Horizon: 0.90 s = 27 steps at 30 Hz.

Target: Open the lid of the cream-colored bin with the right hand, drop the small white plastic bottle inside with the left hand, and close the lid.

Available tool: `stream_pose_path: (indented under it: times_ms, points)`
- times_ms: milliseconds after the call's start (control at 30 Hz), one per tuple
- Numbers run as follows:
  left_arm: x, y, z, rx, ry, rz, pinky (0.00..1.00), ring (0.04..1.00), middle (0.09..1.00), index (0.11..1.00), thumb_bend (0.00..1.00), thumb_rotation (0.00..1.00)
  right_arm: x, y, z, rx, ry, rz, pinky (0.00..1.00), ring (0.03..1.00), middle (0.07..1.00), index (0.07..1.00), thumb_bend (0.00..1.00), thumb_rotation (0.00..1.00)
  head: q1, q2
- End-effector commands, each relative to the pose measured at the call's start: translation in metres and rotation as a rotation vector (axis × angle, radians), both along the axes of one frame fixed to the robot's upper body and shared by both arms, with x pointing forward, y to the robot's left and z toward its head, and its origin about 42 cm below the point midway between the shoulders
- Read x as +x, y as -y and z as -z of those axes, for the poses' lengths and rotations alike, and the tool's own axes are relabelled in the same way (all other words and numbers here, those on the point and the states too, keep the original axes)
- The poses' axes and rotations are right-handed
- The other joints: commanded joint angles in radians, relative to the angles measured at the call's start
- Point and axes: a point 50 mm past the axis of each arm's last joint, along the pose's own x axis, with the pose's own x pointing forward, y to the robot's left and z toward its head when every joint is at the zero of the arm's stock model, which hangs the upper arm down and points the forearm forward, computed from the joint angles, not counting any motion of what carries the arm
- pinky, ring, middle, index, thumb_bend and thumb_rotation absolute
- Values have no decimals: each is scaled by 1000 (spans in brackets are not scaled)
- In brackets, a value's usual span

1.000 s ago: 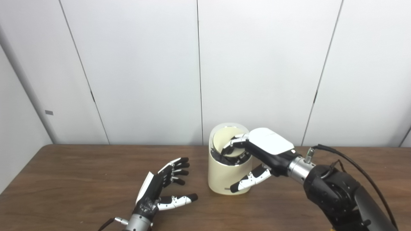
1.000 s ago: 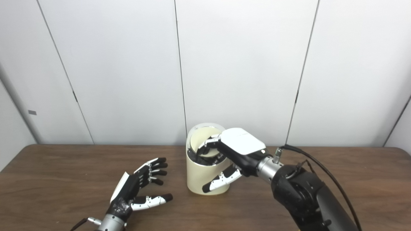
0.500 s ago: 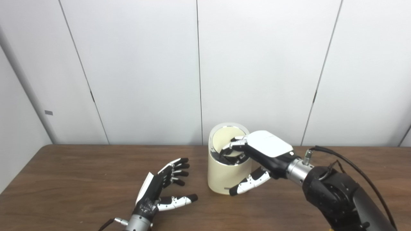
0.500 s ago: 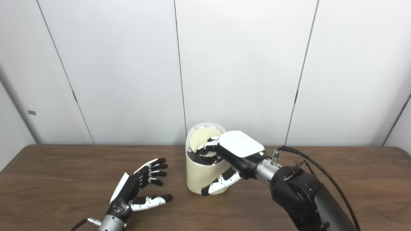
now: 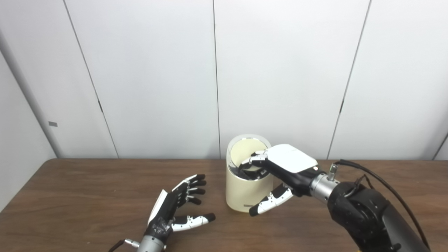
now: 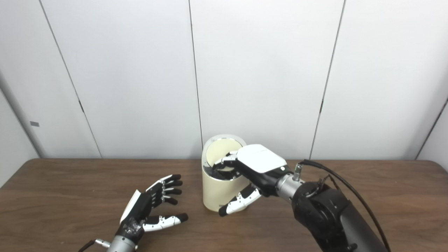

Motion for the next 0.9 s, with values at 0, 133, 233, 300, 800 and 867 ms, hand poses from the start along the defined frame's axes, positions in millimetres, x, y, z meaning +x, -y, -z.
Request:
stream_pose_path:
  times_ms: [0, 133, 233, 300, 800, 867]
  points:
    - [8, -1, -21, -4, 83, -2, 634, 752, 814, 849, 807, 114, 5, 9, -6, -23, -7, 39, 881, 882, 797, 791, 691, 529, -2, 0]
    - [8, -1, -21, -1, 83, -1, 637, 749, 814, 849, 804, 116, 4, 12, -17, 47, 32, 38, 843, 872, 791, 787, 664, 518, -1, -1]
    - [9, -1, -21, -2, 83, 0, 636, 747, 814, 851, 806, 127, 3, 15, -25, 95, 54, 53, 838, 874, 800, 788, 654, 527, -2, -2]
    - [9, -1, -21, -2, 83, 0, 635, 744, 812, 850, 807, 128, 2, 16, -30, 123, 62, 58, 838, 874, 804, 790, 645, 515, -2, -3]
    - [10, -3, -23, -6, 90, 10, 635, 746, 815, 848, 802, 119, 11, 33, -35, 330, 185, 109, 631, 775, 794, 785, 629, 432, -2, -5]
    - [10, -3, -23, -1, 92, 10, 631, 743, 812, 847, 803, 122, 11, 37, -33, 379, 204, 122, 622, 769, 791, 775, 630, 417, -3, -5]
